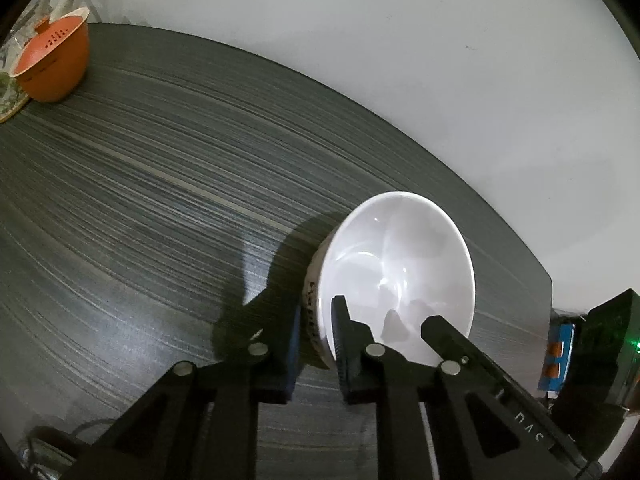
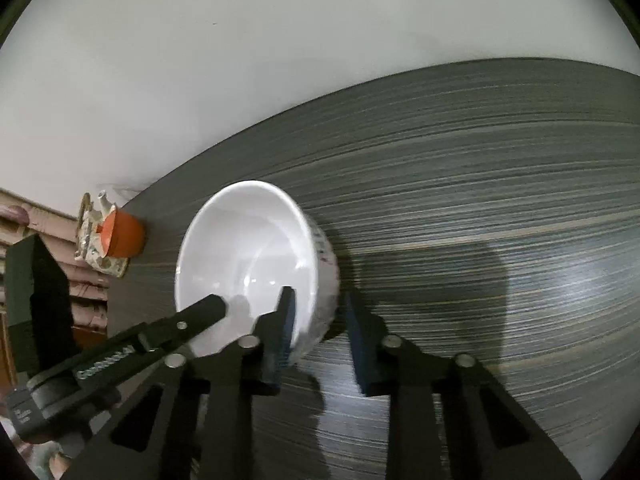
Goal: Organize plates and bowls
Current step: 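Carry the small bowl with the left gripper over the nested bowls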
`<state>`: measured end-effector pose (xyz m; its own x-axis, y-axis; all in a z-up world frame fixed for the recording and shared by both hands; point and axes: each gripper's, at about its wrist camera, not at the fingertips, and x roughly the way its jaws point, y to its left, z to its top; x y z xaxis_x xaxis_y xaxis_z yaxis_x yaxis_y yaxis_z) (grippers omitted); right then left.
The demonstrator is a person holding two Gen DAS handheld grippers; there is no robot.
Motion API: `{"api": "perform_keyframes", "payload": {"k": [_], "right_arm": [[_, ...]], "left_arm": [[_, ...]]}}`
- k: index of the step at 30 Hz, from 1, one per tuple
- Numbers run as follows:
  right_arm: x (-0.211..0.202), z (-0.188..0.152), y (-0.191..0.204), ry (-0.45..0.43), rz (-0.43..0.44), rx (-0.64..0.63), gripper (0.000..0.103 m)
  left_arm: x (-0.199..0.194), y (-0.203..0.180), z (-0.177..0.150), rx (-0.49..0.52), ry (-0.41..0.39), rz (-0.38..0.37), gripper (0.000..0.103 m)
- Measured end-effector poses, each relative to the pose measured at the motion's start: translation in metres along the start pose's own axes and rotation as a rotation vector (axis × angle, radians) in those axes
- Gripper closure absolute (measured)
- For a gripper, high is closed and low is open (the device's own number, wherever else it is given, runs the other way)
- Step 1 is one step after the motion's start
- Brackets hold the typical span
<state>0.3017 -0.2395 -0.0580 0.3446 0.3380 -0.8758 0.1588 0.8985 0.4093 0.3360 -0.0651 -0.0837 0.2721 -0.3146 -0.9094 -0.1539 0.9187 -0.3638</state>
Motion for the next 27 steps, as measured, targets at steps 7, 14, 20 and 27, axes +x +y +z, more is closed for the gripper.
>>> {"api": "perform_keyframes", "payload": {"k": [7,14,20,27], "right_arm": [[-0.020,-0.009,0.003,-0.013,-0.011,-0.018,0.084],[-0.058,-0.027,0.011,-0.054,-0.004,-0.046,0.084],[-0.096,-0.050,0.020,-0.095,-0.018,-0.074,0.084],[-0.134,-0.085,0.031,-0.121,-0.013,-0.080,0.084]], "left_arm": [[-0.025,-0.008,-0.015,0.024,-0.031,0.005,0.088],[-0.057,-0.023,-0.041,0.060,-0.050,-0.009,0.088],[-0.085,-0.039,-0.075,0.106,-0.079,-0.006,0.088],[-0.117,-0.045,-0.120,0.107,-0.087,-0.015,0.088]]}}
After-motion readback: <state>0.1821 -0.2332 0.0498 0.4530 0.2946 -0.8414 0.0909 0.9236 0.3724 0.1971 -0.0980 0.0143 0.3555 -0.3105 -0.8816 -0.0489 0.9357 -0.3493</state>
